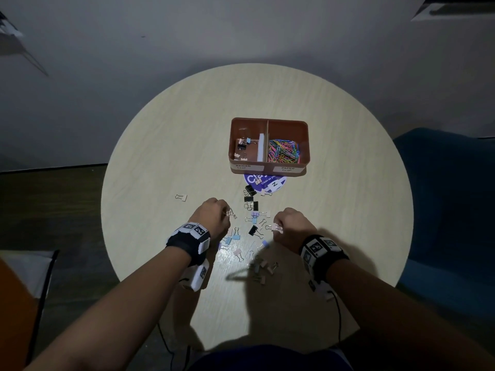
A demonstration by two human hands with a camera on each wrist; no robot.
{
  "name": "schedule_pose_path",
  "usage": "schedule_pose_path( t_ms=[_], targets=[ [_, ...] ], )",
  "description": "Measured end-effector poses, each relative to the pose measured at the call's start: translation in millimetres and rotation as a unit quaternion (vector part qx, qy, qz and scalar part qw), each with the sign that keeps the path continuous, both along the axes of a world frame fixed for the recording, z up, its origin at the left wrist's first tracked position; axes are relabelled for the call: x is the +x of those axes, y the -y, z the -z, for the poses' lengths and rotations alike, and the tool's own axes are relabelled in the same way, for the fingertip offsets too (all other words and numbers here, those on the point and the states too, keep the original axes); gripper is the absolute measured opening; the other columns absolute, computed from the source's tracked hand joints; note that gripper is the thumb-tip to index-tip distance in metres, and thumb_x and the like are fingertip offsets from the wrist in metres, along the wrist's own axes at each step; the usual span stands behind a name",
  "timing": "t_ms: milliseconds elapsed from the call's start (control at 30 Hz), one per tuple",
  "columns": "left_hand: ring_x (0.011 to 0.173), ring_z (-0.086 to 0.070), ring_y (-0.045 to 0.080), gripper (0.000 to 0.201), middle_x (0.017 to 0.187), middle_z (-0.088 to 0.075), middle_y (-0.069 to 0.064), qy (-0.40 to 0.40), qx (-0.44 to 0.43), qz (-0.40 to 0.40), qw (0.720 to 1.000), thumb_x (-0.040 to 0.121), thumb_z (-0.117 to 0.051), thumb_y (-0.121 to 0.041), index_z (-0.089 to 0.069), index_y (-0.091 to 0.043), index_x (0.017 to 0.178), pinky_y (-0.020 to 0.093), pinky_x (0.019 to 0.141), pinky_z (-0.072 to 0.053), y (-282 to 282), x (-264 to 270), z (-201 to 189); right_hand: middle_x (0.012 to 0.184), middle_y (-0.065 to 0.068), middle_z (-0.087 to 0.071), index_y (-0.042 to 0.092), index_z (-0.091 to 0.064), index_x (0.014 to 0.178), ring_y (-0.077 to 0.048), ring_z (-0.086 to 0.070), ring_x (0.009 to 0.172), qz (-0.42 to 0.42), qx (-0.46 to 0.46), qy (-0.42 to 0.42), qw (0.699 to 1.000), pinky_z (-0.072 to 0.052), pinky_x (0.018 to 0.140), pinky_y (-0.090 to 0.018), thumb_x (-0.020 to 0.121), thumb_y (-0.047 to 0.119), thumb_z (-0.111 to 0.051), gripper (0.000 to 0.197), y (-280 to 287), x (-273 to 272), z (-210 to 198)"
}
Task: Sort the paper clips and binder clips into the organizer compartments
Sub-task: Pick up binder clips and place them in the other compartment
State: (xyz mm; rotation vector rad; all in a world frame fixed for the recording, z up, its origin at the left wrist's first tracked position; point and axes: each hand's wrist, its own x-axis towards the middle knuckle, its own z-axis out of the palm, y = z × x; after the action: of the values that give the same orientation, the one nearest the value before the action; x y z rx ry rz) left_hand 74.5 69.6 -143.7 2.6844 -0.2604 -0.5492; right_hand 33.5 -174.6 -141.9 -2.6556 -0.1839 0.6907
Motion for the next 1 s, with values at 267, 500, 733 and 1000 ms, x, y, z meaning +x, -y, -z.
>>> schedule_pose_path(
  t_ms=[267,500,733,1000],
  targets=[
    [0.093,-0.059,0.018,0.025,0.104,-0.06,0.001,0.011,-0.042,0.003,0.999,0.087,-0.059,-0.025,-0.065,-0.019,0.11,0.024,0.075,-0.044,10.2,2.0,-11.0,0.087,0.001,-0.053,0.023,-0.052,0.078,-0.016,-0.051,0.079,0.109,0.038,0.01,0.993,-0.034,0.067,-0.025,0.08,0.022,-0.064,0.012,2.0,12.2,-15.0],
    [0.095,-0.06,0.021,0.034,0.105,-0.058,0.001,-0.01,0.003,0.043,0.999,0.085,-0.059,-0.023,-0.062,-0.026,0.118,0.027,0.074,-0.047,17.5,16.5,-14.5,0.09,0.001,-0.057,0.02,-0.064,0.088,-0.015,-0.054,0.081,0.125,0.074,0.071,0.987,-0.044,0.072,-0.026,0.081,0.023,-0.067,0.008,-1.5,31.6,-23.6],
    [0.096,-0.063,0.03,0.032,0.116,-0.056,0.009,-0.023,0.073,0.108,0.991,0.092,-0.056,-0.02,-0.062,-0.019,0.124,0.033,0.081,-0.053,20.0,13.0,1.8,0.094,0.001,-0.06,0.018,-0.067,0.092,-0.015,-0.057,0.083,0.125,0.07,0.06,0.988,-0.048,0.073,-0.027,0.082,0.025,-0.066,0.012,-2.2,34.2,-22.5],
    [0.091,-0.064,0.029,0.029,0.113,-0.053,0.009,-0.021,0.086,0.076,0.993,0.087,-0.062,-0.02,-0.063,-0.01,0.114,0.035,0.08,-0.055,16.4,8.6,7.4,0.091,0.004,-0.058,0.02,-0.066,0.092,-0.013,-0.056,0.081,0.128,0.064,0.044,0.989,-0.044,0.07,-0.024,0.082,0.027,-0.065,0.012,2.1,36.7,-17.5]
  ],
)
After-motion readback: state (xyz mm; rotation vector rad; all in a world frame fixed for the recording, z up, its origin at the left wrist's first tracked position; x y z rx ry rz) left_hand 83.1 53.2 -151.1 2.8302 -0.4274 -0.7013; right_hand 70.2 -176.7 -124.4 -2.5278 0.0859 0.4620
